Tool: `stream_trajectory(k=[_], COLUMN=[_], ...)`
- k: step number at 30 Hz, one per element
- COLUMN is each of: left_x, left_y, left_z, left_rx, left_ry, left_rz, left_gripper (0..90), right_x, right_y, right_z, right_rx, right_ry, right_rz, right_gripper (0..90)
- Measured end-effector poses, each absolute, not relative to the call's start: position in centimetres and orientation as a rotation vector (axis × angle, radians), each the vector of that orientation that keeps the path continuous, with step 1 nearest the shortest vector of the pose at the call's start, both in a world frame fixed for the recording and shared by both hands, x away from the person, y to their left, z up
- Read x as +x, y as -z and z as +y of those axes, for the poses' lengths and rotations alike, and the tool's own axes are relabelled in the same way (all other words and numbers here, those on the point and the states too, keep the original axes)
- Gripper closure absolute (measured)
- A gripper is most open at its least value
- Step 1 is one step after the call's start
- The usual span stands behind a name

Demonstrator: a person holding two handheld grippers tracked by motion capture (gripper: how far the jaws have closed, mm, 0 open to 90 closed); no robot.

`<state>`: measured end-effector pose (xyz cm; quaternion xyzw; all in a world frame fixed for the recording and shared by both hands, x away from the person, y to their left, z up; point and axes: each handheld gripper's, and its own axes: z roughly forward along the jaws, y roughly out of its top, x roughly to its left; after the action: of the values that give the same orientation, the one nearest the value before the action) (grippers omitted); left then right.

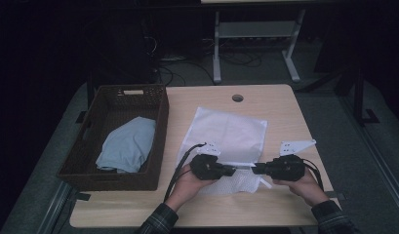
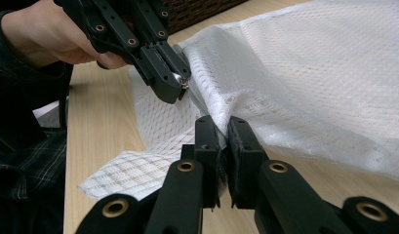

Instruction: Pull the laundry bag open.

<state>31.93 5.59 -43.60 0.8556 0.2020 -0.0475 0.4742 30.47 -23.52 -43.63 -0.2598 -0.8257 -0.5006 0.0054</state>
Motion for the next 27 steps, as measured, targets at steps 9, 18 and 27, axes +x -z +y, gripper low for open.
stream_trajectory(k=[9,18,27], left_x=[32.0,32.1,32.2], left_y=[43.5,43.5,43.4], left_z=[5.9,6.3,6.7], left_rx=[2.087,2.085,2.082], left_ry=[0.113,0.109,0.102], left_rz=[0.501,0.509,0.517], left_gripper=[86.2,86.2,86.2], right_x=[30.6,30.7,30.8], right_y=[43.7,43.7,43.6], right_z=[-23.9,-24.2,-24.6], right_rx=[-0.838,-0.857,-0.874], right_ry=[1.575,1.580,1.585], right_rz=[-2.581,-2.576,-2.575], right_gripper=[83.8,83.8,83.8])
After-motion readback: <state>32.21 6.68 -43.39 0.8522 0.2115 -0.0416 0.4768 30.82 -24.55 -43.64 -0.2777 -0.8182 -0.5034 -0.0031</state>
